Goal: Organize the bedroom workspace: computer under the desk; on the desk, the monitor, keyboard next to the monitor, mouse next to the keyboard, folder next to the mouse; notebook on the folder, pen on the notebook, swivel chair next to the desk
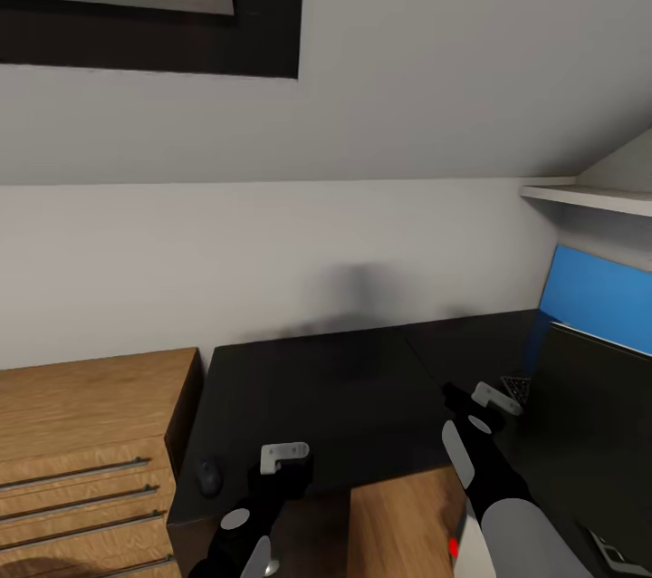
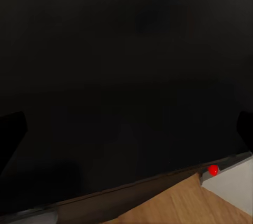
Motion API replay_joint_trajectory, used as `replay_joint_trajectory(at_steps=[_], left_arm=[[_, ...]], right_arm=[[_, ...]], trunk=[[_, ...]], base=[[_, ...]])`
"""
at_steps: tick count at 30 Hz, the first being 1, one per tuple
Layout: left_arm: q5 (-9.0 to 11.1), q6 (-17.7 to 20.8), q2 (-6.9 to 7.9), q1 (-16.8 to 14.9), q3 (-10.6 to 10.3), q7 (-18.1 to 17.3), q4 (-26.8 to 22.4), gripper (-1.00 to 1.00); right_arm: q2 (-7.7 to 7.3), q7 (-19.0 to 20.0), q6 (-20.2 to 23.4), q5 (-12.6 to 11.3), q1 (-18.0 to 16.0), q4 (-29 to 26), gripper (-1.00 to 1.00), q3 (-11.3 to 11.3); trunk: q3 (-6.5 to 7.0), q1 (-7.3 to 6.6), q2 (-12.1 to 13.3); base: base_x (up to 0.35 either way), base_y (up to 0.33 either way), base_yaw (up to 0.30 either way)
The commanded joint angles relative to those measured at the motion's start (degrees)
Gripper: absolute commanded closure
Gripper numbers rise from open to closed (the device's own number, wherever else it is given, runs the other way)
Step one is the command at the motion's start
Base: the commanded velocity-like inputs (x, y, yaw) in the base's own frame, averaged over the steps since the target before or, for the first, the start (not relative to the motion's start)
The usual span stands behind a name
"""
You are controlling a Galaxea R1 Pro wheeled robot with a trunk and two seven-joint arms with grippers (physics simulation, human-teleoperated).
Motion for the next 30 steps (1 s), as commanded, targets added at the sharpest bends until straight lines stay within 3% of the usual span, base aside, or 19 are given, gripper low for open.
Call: replay_joint_trajectory(at_steps=[1, 9, 30], left_arm=[[0.6, 0.1, 0.06, 0.0, -0.1, 0.5, -0.1, -1.0], [0.6, 0.1, 0.1, 0.0, -0.1, 0.5, -0.2, -1.0], [0.6, 0.1, 0.1, 0.0, -0.1, 0.5, -0.2, -1.0]], right_arm=[[0.04, -0.1, 0.0, -0.4, 0.0, -0.1, -1.0, -0.1], [0.04, 0.0, 0.0, -0.4, 0.0, 0.3, -1.0, 0.0], [0.12, 0.0, 0.0, -0.4, 0.1, 0.3, -1.0, 0.0]], trunk=[[-0.08, 0.01, -0.1], [-0.08, 0.01, -0.1], [-0.08, 0.01, -0.1]], base=[[0.119, 0.05, 0.0], [0.189, 0.067, 0.0], [0.007, 0.002, 0.0]])
